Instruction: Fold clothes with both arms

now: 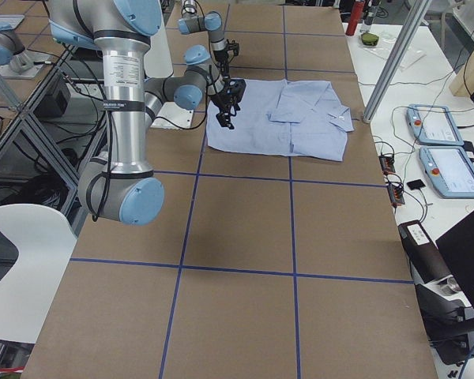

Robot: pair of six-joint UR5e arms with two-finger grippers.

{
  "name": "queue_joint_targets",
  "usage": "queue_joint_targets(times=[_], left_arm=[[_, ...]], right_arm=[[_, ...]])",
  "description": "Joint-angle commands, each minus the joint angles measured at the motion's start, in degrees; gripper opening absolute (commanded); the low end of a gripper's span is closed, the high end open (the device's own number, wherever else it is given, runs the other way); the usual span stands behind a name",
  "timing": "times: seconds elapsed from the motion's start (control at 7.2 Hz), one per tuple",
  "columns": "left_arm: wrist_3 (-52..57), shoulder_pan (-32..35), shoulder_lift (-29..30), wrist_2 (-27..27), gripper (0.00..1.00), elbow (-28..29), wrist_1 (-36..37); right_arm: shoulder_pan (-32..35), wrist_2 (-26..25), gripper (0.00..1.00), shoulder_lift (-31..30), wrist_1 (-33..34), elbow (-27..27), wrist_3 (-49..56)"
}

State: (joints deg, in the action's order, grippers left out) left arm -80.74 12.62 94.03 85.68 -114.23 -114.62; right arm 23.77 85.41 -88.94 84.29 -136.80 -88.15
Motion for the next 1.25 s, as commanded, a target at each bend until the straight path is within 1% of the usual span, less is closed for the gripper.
queue_joint_targets(times=[0.0,0.28,0.42,0.56,0.69,0.83,0.97,1.11], left_arm=[[0.0,0.0,-0.1,-0.1,0.0,-0.5,0.0],[0.3,0.4,-0.2,0.0,0.0,-2.5,0.4],[0.7,0.5,-1.5,0.6,0.0,-6.2,3.0],[0.8,0.7,-2.4,3.2,0.0,-10.5,6.5],[0.8,0.8,-2.6,3.4,0.0,-12.5,7.9],[1.4,0.9,-2.1,3.4,0.0,-12.6,8.0],[1.6,0.9,-1.7,3.5,0.0,-12.5,8.0],[1.6,0.9,-1.6,3.5,0.0,-12.6,8.0]], right_arm=[[0.0,0.0,1.0,-0.1,0.0,0.0,0.0],[0.0,0.0,1.0,-0.1,0.0,0.0,0.0],[0.0,0.0,1.0,-0.1,0.0,0.0,0.0],[0.0,0.0,1.0,-0.1,0.0,0.0,0.0],[-0.1,0.0,1.0,-0.2,0.0,0.1,-0.1],[-1.3,-0.3,1.0,-0.3,0.0,0.8,-1.8],[-4.2,-3.3,1.0,-0.3,0.0,0.9,-4.4],[-9.0,-9.1,1.0,-0.4,-0.2,2.2,-10.3]])
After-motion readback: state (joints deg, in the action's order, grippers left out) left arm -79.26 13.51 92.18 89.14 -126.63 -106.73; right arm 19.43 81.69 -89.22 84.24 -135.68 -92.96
